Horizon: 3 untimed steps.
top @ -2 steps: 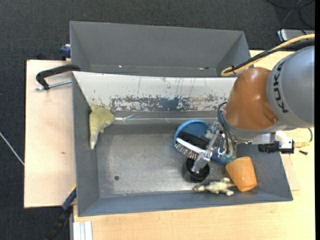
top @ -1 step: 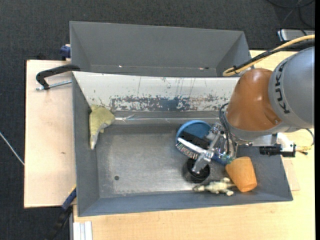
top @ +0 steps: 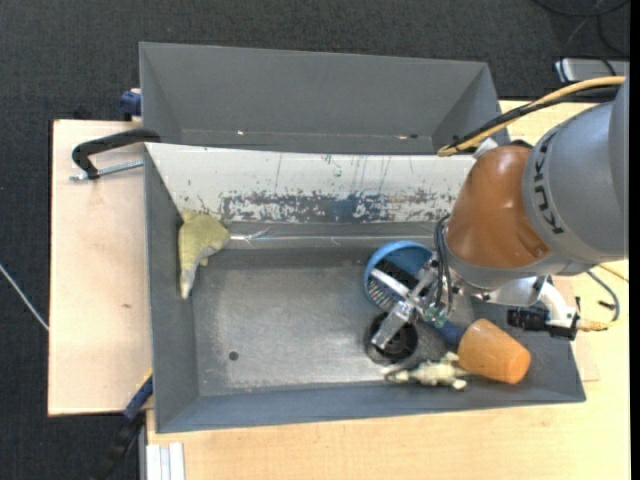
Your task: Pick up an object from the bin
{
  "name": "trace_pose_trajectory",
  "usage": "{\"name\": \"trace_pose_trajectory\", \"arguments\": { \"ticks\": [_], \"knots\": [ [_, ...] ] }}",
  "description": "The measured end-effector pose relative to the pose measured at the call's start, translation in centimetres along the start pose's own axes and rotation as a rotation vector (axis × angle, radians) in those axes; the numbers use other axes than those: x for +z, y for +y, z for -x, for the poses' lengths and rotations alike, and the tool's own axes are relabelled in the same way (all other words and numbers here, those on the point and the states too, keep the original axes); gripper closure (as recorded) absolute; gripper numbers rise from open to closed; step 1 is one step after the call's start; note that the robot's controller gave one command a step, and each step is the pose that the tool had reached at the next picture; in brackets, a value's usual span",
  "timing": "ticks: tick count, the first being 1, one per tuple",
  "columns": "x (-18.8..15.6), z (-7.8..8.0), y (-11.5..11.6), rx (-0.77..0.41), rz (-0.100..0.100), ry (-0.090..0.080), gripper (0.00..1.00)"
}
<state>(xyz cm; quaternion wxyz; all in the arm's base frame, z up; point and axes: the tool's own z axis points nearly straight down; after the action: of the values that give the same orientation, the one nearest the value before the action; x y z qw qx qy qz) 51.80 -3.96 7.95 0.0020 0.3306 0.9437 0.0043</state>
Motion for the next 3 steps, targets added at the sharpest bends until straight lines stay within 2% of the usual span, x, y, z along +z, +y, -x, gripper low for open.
{"name": "trace_pose_trajectory", "arguments": {
  "ticks": [1,2,3],
  "knots": [
    [-0.1,0.6,-2.2,0.271,0.017,-0.006,0.0],
    [-0.2,0.7,-2.3,0.272,0.016,-0.009,1.0],
    [-2.8,0.9,-2.0,0.268,-0.002,-0.009,1.0]
  ]
}}
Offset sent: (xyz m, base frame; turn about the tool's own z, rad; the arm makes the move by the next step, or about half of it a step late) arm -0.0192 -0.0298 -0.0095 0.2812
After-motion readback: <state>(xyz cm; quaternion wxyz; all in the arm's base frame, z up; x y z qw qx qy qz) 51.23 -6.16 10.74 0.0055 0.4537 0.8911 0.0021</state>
